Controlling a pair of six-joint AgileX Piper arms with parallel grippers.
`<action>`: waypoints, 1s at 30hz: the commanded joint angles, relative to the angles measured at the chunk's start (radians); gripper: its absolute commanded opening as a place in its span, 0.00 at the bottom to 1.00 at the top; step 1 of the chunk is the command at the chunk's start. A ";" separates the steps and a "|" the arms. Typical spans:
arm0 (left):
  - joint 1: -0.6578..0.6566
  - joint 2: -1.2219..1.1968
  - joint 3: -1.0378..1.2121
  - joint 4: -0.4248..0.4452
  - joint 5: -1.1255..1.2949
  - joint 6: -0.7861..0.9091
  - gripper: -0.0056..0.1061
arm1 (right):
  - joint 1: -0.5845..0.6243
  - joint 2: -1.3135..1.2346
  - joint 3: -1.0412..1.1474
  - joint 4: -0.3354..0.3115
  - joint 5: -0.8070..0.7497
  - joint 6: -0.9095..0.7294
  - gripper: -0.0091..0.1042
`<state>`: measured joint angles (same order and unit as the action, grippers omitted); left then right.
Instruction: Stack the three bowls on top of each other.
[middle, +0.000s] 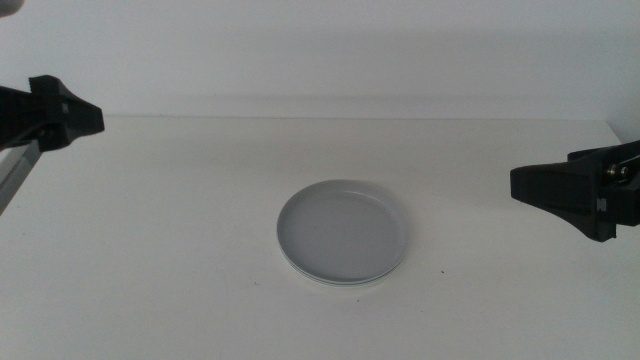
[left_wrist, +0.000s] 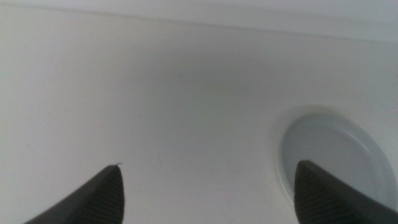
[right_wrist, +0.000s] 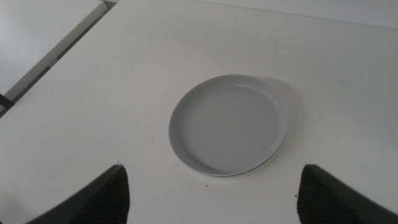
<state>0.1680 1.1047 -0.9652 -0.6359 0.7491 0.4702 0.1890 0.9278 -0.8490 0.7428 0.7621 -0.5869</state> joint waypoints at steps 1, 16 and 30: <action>0.000 -0.004 0.005 -0.001 -0.038 0.003 0.89 | -0.008 -0.004 0.005 0.004 -0.007 -0.013 0.90; 0.000 -0.004 0.005 0.000 -0.167 0.002 0.89 | -0.008 -0.004 0.005 0.004 -0.007 -0.013 0.90; -0.163 -0.228 0.143 0.494 -0.431 -0.294 0.89 | -0.008 -0.004 0.005 0.004 -0.007 -0.013 0.90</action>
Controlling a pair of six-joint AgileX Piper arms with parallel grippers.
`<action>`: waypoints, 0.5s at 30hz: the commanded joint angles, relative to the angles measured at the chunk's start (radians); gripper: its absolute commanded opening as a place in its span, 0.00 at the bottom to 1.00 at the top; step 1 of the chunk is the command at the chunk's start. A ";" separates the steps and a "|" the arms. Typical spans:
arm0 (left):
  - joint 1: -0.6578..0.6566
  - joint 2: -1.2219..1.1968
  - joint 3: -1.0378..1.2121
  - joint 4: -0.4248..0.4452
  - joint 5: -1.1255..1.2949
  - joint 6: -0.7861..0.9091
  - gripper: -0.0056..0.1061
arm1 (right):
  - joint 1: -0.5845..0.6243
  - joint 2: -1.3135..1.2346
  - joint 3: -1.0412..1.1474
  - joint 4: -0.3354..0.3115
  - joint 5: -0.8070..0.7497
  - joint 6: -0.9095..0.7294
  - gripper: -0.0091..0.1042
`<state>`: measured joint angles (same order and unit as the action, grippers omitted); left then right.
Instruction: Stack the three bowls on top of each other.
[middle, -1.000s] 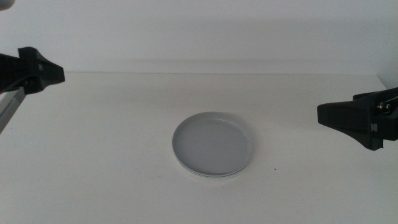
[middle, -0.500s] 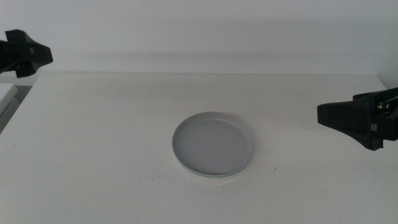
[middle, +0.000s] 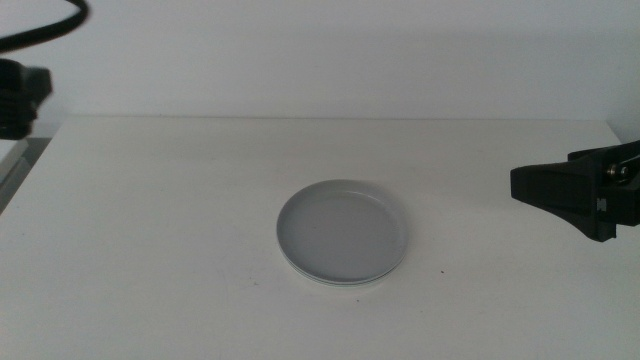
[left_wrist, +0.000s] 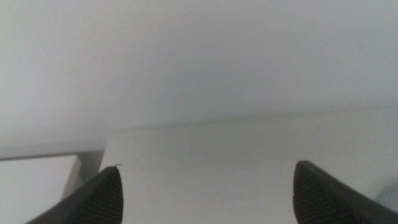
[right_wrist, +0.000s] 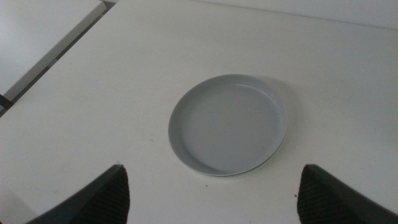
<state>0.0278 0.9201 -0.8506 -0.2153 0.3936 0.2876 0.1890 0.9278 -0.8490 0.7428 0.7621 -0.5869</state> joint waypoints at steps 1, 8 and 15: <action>-0.036 -0.064 0.048 0.103 -0.096 -0.182 0.89 | -0.008 -0.004 0.005 0.004 -0.007 -0.013 0.90; -0.044 -0.154 0.121 0.209 -0.096 -0.288 0.89 | -0.008 -0.004 0.005 0.004 -0.007 -0.013 0.90; -0.044 -0.161 0.121 0.209 -0.098 -0.288 0.89 | -0.008 -0.004 0.005 0.004 -0.007 -0.013 0.90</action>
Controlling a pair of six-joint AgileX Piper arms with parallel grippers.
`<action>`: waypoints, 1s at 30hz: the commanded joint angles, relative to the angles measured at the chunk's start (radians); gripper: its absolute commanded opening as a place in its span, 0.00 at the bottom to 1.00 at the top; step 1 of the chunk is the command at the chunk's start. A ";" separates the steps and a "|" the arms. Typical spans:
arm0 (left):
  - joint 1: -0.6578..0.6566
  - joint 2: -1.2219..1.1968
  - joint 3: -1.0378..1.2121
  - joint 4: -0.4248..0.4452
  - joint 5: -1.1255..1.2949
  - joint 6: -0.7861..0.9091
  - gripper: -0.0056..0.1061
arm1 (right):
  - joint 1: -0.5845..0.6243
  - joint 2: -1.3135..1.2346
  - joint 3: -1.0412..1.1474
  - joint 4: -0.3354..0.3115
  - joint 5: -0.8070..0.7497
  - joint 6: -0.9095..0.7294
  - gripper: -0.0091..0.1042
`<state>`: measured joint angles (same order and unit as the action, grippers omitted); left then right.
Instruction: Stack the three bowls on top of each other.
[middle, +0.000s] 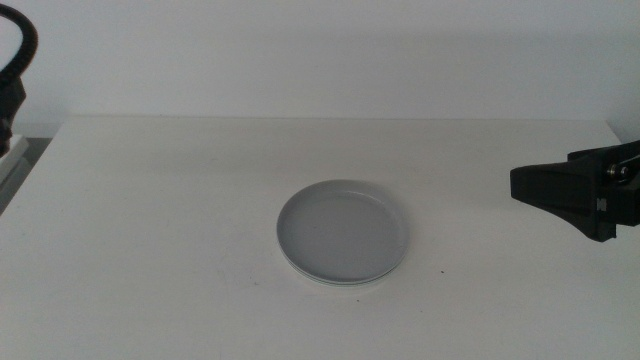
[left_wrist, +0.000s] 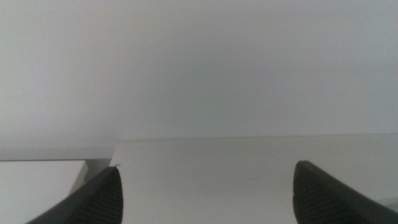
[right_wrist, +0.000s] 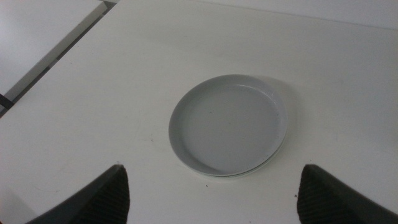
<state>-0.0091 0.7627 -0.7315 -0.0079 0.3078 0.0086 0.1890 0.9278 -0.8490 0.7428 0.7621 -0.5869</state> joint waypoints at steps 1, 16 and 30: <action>-0.007 -0.003 0.002 0.001 -0.012 -0.009 0.89 | -0.008 -0.004 0.005 0.004 -0.007 -0.013 0.90; -0.007 -0.253 0.203 -0.003 -0.115 -0.009 0.89 | -0.057 -0.262 0.339 -0.267 -0.497 -0.013 0.90; -0.007 -0.763 0.731 -0.055 -0.117 -0.009 0.89 | -0.205 -0.928 0.831 -0.398 -0.496 -0.013 0.90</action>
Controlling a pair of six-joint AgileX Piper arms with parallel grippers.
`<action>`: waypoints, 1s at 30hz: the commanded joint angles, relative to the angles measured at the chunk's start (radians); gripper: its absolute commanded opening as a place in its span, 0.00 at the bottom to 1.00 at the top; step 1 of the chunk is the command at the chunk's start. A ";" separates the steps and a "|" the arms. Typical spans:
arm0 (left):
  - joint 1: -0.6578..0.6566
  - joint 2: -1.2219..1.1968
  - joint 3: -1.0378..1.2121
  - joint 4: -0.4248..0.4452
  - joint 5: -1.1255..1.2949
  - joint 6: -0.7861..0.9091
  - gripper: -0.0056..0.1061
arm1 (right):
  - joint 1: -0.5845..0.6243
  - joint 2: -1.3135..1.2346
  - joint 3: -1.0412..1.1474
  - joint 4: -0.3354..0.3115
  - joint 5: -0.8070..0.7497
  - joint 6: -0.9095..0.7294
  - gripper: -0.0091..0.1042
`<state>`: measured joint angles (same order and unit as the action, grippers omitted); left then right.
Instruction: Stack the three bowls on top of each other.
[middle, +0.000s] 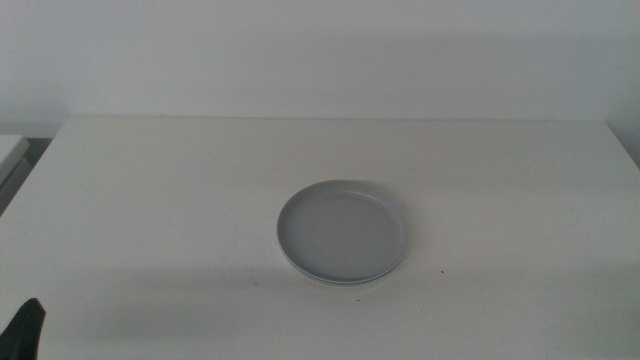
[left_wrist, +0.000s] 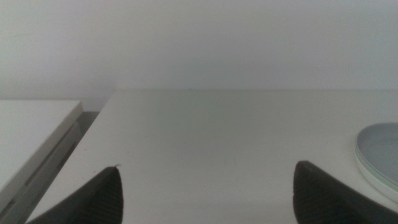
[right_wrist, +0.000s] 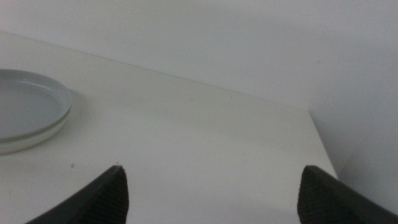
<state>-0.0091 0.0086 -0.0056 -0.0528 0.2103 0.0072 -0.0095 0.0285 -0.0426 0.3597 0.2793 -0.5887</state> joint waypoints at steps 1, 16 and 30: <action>-0.007 -0.009 0.006 -0.010 -0.017 -0.007 0.89 | -0.007 -0.028 0.030 -0.015 -0.014 -0.011 0.90; -0.007 -0.009 0.006 0.005 -0.013 -0.007 0.89 | -0.007 -0.028 0.043 0.033 -0.032 -0.006 0.90; -0.007 -0.009 0.006 0.012 -0.013 -0.007 0.89 | -0.009 -0.028 0.043 -0.382 -0.163 0.612 0.90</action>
<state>-0.0091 0.0032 0.0001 -0.0441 0.2068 0.0072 -0.0111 0.0035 -0.0032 0.0214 0.1195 -0.0128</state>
